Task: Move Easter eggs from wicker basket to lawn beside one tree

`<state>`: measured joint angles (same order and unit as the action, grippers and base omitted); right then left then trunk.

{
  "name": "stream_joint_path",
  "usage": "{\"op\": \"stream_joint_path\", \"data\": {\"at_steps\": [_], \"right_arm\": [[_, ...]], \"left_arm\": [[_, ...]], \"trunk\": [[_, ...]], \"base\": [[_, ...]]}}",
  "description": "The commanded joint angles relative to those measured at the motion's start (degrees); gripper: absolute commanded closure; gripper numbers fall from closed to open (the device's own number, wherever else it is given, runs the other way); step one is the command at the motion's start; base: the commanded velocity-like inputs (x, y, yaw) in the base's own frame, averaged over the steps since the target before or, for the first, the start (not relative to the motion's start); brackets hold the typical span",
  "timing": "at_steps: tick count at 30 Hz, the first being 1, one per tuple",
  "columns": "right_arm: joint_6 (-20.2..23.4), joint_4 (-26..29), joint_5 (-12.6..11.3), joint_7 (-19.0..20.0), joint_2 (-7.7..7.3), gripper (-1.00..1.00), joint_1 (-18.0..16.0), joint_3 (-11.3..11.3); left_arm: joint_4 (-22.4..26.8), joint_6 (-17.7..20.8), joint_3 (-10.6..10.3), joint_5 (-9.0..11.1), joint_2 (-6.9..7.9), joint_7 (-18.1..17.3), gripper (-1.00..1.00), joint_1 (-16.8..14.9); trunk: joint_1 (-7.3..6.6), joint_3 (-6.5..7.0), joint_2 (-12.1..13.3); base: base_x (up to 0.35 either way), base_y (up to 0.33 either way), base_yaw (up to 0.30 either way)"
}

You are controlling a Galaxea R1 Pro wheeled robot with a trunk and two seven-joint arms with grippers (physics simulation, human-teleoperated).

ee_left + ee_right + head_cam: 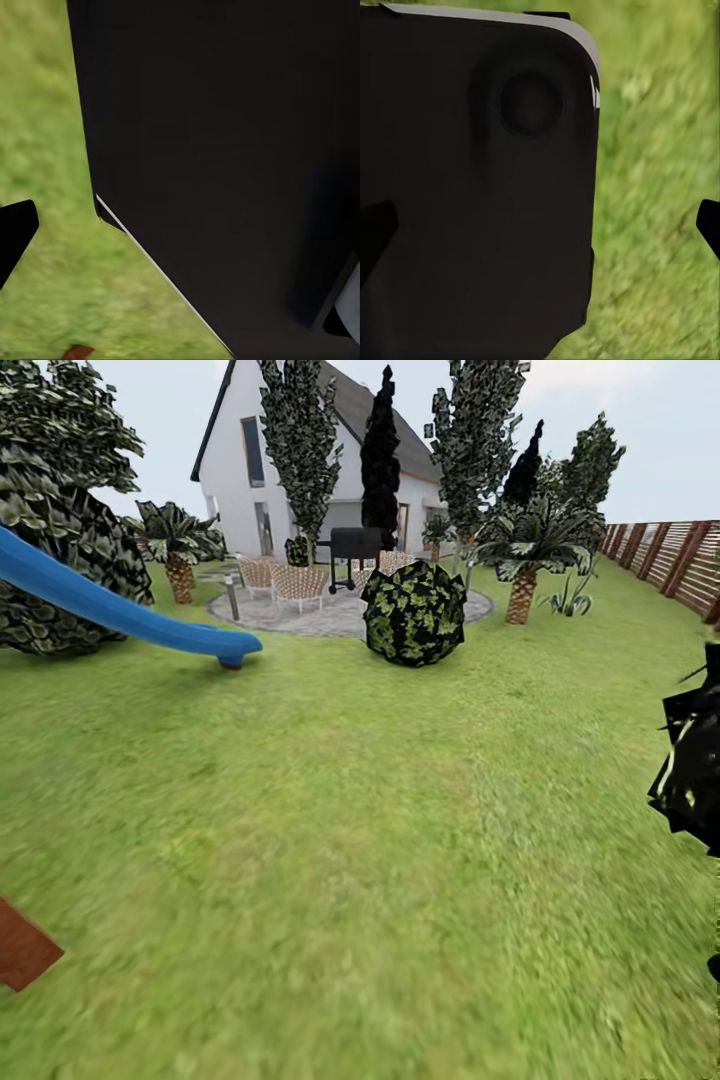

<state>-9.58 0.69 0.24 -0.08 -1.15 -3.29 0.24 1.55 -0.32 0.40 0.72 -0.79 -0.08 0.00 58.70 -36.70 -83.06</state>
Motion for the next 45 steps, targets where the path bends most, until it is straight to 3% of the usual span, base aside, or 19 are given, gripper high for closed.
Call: {"op": "stream_joint_path", "data": {"at_steps": [1,26,45], "right_arm": [[-0.22,-0.07,0.02,-0.01,0.00,-1.00,-0.05,0.02],[-0.26,-0.07,0.03,-0.01,0.04,-1.00,-0.05,0.02],[-0.26,-0.07,0.02,-0.17,0.07,-1.00,-0.05,0.02]], "left_arm": [[0.03,-0.03,0.04,0.07,0.00,-0.01,-1.00,0.00],[0.03,-0.03,0.04,0.07,0.00,-0.01,-1.00,0.00],[0.03,-0.03,0.04,0.07,0.00,-0.01,-1.00,0.00]], "trunk": [[0.03,-0.05,-0.02],[0.03,-0.05,-0.02],[0.03,-0.05,-0.02]], "base": [[0.304,0.000,-0.258],[0.304,0.010,-0.253],[0.304,0.146,-0.014]]}}
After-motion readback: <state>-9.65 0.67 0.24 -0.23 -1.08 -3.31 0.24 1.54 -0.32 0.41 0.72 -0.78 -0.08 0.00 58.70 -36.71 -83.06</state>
